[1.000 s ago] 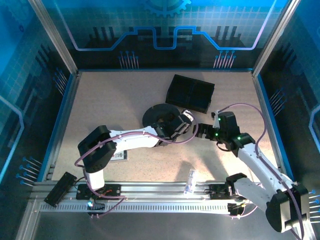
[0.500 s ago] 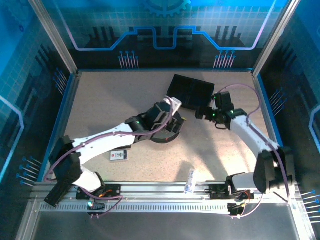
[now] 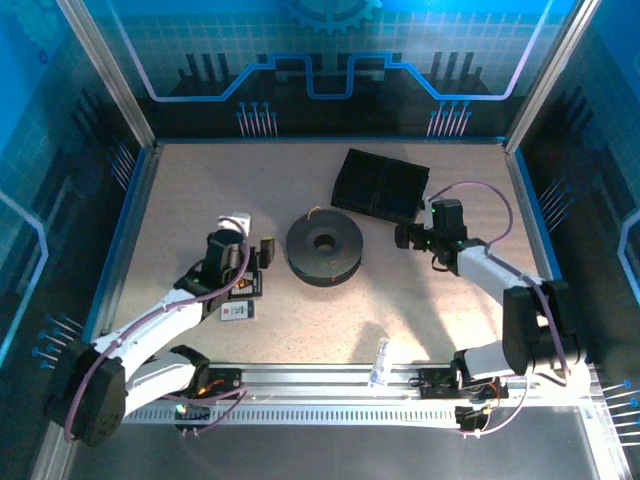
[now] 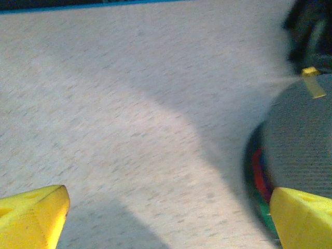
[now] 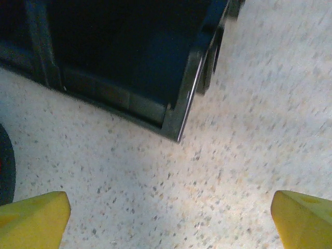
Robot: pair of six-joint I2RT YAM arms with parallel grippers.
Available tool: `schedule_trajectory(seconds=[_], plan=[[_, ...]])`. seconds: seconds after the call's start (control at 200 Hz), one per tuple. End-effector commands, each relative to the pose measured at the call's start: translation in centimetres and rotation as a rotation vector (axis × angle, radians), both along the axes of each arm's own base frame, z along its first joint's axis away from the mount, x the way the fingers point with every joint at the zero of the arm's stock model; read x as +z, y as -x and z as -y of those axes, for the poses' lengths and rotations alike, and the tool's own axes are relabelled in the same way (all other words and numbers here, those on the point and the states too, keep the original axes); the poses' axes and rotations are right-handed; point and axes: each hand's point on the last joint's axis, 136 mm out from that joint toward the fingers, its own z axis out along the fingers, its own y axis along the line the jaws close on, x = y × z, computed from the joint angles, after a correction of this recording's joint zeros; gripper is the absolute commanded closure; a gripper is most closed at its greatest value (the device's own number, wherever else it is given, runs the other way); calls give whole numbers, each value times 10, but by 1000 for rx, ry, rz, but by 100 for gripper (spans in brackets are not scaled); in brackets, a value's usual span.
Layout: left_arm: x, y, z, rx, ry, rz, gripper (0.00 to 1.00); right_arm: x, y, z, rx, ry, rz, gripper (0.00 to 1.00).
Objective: Wrap the cables
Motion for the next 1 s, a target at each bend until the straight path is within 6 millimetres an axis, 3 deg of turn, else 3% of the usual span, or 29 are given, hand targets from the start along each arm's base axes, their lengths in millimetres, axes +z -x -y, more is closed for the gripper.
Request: schedule_trajectory(seconds=[0.0,0.085,0.175,0.24,0.33,0.41,0.475,0.52,0.575,0.996], plan=[[30,-17,-36,86,59,143,0,43,-24,17,-8,100,267,0],[21,-19,-66,187,85,153,1,28,-18,32,-48,170,318,0],[10,-29,-59,80,134,209,1,28,-16,34,-44,169,391,0],[1,-37,-68,117,124,252,1,35,-17,31,-19,165,443,0],[-5,-51,-69,101,74,234,1,20,-18,33,-13,126,457,0],[-13,-57,-82,163,66,244,1,13,-19,22,43,136,433,0],[-29,-64,-75,115,71,250,0,6,-21,18,56,147,465,0],[-28,-67,-66,68,49,261,0,5,-20,25,16,157,444,0],[-35,-70,-69,97,46,184,0,3,-22,28,7,142,422,0],[-33,-73,-70,106,41,194,1,2,-25,28,9,141,416,0]])
